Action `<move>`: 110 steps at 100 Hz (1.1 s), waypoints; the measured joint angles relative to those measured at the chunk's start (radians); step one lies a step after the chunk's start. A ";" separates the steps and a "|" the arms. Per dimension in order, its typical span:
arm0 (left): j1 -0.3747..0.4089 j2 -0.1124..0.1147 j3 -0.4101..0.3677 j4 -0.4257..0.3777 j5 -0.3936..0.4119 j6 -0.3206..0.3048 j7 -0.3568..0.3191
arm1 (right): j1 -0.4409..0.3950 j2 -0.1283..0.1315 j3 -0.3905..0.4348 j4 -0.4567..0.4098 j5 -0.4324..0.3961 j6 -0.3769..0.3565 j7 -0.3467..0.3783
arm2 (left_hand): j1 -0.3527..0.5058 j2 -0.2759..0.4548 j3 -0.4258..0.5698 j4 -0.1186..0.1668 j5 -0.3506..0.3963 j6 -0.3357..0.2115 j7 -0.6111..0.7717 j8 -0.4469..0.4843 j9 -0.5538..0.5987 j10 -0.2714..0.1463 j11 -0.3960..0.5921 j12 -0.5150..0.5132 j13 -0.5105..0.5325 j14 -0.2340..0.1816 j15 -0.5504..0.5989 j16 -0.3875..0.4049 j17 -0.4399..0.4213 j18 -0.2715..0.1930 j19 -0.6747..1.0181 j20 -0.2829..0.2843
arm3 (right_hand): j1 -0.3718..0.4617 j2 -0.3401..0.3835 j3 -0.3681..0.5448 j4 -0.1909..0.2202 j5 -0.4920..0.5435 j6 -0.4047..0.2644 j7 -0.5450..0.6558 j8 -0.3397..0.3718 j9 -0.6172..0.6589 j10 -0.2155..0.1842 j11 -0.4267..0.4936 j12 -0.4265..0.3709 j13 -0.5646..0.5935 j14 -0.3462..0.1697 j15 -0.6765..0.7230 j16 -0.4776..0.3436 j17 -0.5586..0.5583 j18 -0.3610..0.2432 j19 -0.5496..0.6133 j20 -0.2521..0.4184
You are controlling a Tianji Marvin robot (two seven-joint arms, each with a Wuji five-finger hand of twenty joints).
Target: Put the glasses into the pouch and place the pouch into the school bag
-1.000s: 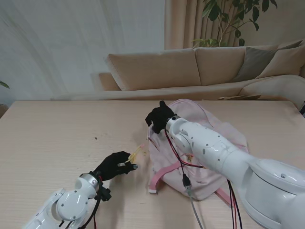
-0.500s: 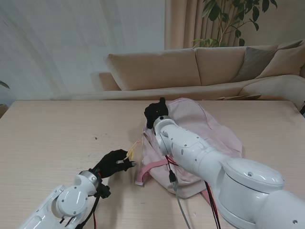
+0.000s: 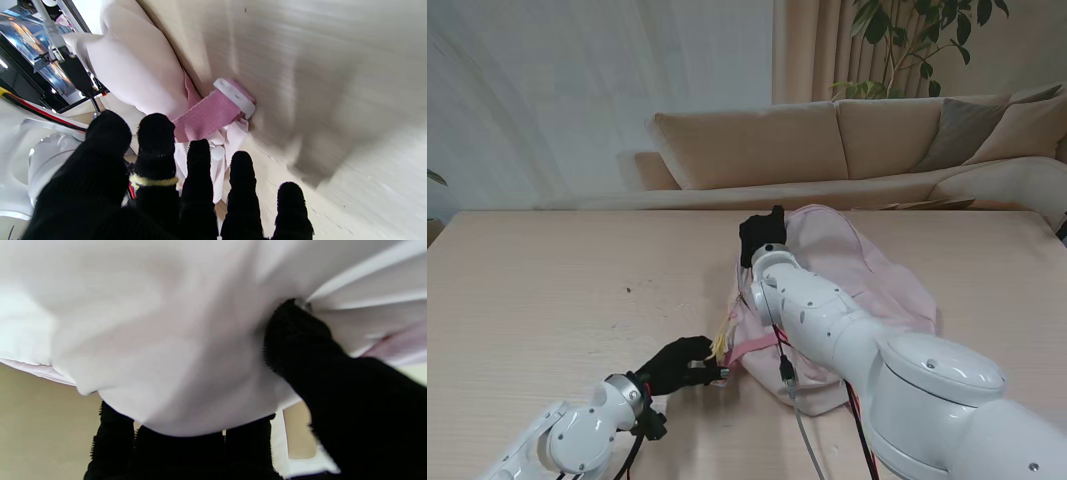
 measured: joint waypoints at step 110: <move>-0.041 0.001 0.005 -0.033 0.369 0.110 0.142 | -0.019 0.133 0.000 -0.179 -0.084 -0.055 0.083 | -0.091 -0.049 -0.205 0.017 -0.473 0.039 -0.578 -0.774 -0.221 0.026 -0.210 -0.246 -0.063 -0.016 -0.261 -0.162 0.007 -0.001 0.000 -0.011 | -0.218 0.387 -0.259 0.242 -0.685 -0.049 -0.238 0.006 -0.986 0.001 0.149 -0.063 -0.581 -0.073 -0.029 0.117 -0.269 -0.007 -0.072 -0.052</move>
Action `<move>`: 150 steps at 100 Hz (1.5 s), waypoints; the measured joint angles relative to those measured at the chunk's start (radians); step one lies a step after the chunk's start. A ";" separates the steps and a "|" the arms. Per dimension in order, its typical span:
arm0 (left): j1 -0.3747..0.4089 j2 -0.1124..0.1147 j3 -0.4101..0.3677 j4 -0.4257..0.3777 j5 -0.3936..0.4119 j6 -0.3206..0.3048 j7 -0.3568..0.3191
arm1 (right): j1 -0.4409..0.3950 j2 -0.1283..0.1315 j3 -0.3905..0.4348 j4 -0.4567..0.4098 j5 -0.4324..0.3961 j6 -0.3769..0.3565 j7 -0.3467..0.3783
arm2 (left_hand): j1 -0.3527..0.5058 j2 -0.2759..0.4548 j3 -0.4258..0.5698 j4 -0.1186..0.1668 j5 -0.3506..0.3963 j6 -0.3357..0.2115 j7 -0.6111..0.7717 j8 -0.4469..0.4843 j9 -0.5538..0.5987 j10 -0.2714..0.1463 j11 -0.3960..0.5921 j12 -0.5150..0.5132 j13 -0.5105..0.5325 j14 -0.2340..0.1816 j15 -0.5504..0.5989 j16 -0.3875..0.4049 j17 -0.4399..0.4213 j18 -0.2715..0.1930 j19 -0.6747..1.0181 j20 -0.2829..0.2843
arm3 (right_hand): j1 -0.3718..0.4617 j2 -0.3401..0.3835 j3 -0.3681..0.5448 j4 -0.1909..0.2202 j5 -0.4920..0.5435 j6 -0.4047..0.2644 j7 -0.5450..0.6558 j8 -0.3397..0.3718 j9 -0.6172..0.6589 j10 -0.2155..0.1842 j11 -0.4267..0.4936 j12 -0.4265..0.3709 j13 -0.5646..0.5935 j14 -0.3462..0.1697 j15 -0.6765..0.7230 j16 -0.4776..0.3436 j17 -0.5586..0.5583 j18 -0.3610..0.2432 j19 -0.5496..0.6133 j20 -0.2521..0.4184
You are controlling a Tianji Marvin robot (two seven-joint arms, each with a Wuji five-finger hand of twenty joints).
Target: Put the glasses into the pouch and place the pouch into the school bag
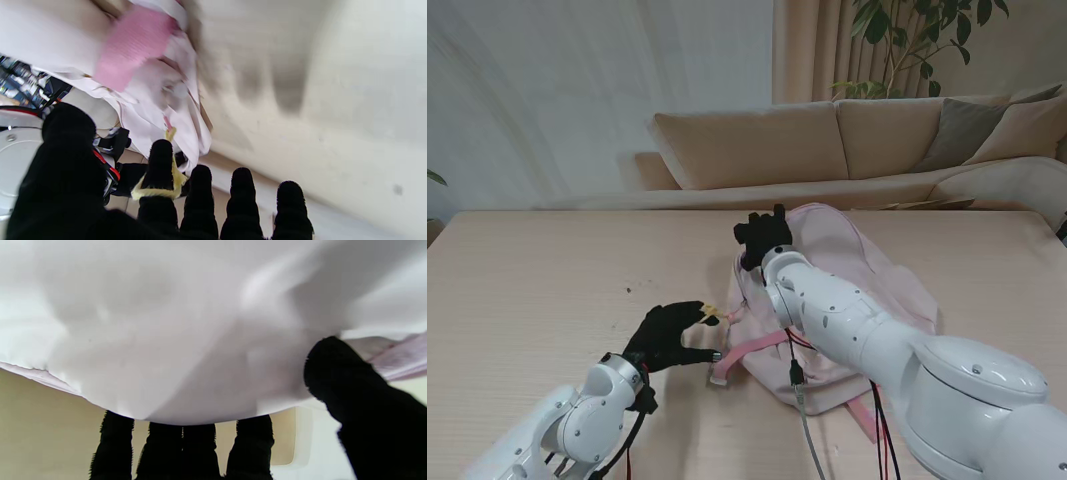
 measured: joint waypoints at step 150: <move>0.104 -0.064 -0.128 -0.074 -0.080 -0.107 0.322 | 0.005 0.074 -0.079 -0.098 -0.053 0.052 0.198 | -0.035 0.109 -0.033 0.023 0.330 -0.024 0.288 0.368 0.301 -0.025 0.122 0.070 0.192 0.050 0.124 0.046 -0.040 0.067 0.452 -0.189 | 0.037 0.187 -0.525 0.095 -0.034 -0.080 -0.039 0.000 -0.086 -0.018 -0.159 -0.090 -0.070 -0.046 -0.223 -0.093 -0.014 -0.024 -0.141 -0.070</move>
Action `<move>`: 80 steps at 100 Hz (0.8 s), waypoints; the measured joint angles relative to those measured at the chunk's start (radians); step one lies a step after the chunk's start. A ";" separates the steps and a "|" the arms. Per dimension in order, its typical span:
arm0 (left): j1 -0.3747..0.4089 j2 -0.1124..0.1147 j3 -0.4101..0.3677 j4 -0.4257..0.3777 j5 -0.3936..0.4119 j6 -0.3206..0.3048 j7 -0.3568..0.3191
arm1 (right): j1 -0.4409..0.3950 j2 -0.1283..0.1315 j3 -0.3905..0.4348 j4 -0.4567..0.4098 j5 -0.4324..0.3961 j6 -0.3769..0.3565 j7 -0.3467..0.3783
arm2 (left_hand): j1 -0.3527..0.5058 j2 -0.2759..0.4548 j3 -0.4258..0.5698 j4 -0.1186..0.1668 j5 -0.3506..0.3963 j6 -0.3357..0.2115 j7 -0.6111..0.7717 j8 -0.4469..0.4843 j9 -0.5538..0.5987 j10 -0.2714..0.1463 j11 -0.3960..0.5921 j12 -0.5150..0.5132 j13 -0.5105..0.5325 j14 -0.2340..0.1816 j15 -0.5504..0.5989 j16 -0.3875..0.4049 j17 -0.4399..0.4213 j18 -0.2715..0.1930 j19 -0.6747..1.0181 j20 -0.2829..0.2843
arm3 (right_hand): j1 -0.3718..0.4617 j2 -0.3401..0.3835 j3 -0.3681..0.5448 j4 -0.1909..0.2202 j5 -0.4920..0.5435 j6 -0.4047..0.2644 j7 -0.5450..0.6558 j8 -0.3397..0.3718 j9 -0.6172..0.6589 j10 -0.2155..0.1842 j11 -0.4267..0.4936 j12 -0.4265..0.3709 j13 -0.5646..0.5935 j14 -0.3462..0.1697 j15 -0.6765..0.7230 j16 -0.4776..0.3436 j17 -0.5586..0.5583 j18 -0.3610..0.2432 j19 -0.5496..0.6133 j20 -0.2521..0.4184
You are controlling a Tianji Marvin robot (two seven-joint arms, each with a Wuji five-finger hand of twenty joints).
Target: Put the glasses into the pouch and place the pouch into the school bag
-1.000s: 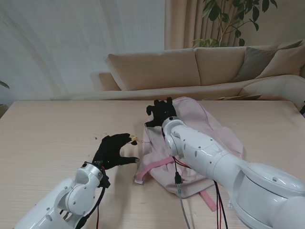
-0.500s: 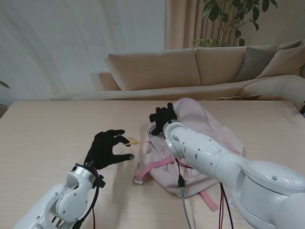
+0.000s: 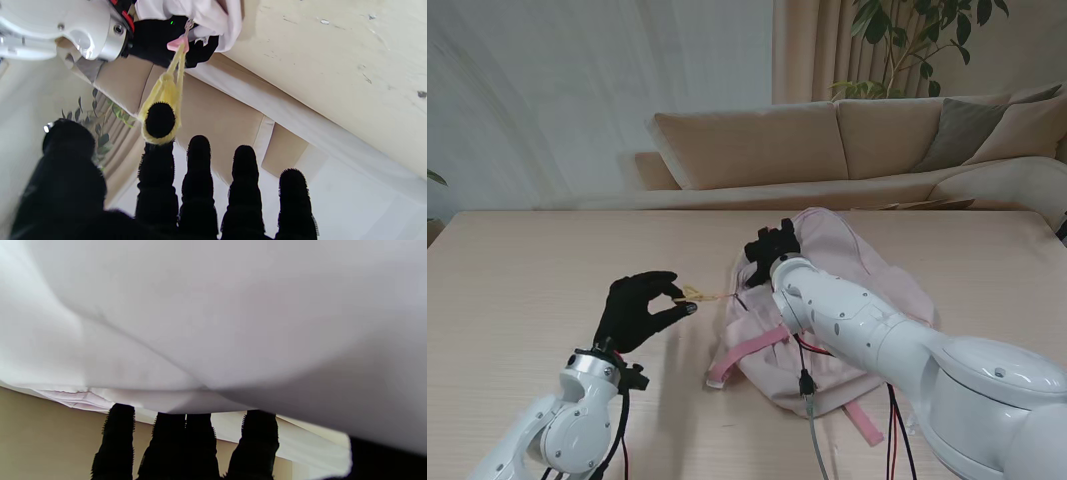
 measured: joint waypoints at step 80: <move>-0.071 -0.016 0.035 0.040 -0.173 0.040 -0.033 | -0.054 0.047 0.099 -0.038 -0.023 -0.063 -0.118 | 0.111 0.048 0.074 0.000 -0.287 0.000 -0.311 -0.420 -0.208 0.010 -0.110 -0.083 -0.142 -0.049 -0.115 -0.088 -0.016 -0.038 -0.119 -0.126 | 0.019 0.077 0.051 0.006 -0.065 0.026 -0.002 -0.014 -0.026 -0.011 -0.004 -0.007 -0.030 -0.001 -0.033 -0.023 0.001 0.010 -0.015 -0.014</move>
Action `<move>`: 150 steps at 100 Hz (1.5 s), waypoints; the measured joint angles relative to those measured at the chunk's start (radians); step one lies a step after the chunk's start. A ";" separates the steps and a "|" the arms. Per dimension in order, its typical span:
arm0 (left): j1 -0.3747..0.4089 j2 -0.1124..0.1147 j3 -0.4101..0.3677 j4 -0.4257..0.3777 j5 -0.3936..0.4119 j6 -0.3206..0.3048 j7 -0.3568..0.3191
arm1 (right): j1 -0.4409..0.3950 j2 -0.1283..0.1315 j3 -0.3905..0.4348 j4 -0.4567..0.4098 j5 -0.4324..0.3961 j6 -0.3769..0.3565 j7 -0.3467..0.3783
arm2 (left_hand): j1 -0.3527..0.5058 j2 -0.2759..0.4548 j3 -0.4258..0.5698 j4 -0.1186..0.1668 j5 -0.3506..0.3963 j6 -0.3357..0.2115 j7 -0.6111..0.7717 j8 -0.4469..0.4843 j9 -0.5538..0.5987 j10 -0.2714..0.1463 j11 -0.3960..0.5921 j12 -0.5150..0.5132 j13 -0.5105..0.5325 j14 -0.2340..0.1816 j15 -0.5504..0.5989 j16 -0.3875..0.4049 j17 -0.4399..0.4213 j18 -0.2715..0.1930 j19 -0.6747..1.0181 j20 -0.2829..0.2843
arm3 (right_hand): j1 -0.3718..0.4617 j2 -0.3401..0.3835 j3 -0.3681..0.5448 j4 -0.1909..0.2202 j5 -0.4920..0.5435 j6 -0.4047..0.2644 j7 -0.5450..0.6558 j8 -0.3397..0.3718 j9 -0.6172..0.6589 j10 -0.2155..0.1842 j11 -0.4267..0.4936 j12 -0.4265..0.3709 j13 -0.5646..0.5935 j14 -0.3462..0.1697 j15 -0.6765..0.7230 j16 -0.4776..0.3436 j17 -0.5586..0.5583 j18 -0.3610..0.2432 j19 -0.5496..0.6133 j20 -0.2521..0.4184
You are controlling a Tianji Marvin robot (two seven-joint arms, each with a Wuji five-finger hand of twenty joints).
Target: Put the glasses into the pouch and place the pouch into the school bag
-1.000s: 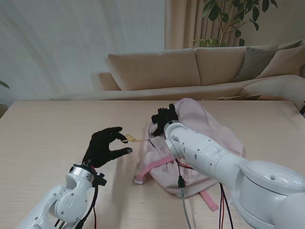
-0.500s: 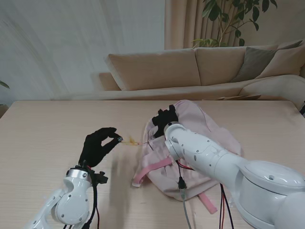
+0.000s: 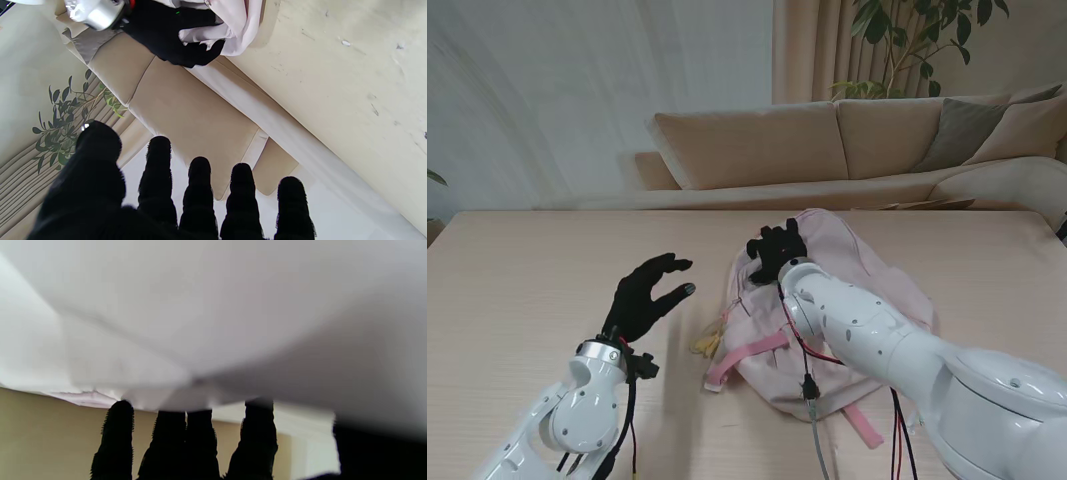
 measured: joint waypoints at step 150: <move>-0.137 -0.040 0.077 0.142 -0.261 -0.057 -0.034 | -0.849 0.203 0.922 -0.920 0.572 -0.399 0.153 | -0.026 -0.014 -0.011 0.000 -0.043 -0.033 0.029 0.012 0.000 0.000 -0.004 -0.034 0.000 0.001 -0.035 -0.031 0.002 -0.012 -0.001 -0.027 | -0.086 0.060 0.231 -0.014 -0.075 0.160 -0.061 -0.251 0.000 -0.001 -0.270 -0.087 -0.030 0.003 -0.293 -0.143 -0.011 -0.050 -0.301 -0.010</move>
